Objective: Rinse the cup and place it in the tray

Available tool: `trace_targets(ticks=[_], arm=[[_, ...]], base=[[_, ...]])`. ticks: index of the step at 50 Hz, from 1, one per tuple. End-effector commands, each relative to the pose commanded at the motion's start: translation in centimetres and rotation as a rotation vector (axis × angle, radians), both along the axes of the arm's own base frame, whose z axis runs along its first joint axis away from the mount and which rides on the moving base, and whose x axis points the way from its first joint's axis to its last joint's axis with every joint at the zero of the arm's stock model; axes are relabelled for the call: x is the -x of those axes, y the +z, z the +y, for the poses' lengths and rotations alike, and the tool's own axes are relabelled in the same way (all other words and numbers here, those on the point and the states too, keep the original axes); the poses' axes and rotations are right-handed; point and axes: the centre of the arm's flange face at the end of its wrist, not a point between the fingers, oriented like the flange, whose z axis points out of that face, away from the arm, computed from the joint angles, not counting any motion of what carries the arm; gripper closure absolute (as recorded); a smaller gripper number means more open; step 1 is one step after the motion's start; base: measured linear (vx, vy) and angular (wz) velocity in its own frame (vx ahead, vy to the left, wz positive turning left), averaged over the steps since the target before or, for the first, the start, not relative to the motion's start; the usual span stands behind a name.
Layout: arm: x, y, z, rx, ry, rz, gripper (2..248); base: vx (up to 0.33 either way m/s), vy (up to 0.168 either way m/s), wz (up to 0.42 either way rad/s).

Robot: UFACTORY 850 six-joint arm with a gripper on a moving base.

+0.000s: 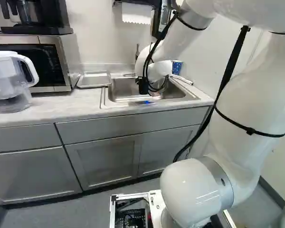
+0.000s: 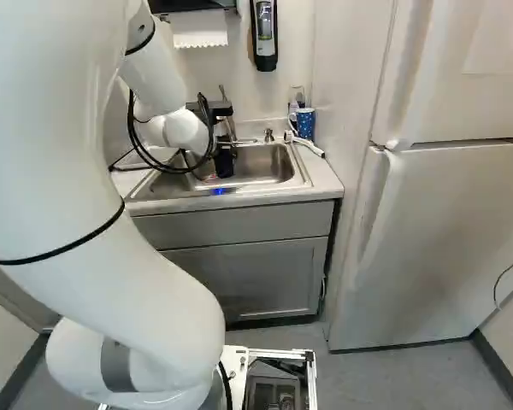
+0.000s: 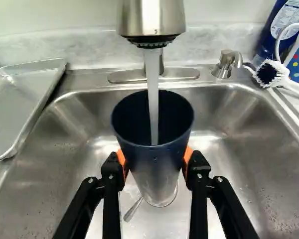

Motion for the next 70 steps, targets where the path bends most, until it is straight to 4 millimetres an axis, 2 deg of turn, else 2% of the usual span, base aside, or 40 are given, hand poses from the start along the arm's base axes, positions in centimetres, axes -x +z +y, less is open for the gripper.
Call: trace_targets(ticks=[70], arm=[[0.0, 0.0, 0.0, 0.0, 0.0, 0.0, 127]], base=[[0.0, 0.0, 0.0]])
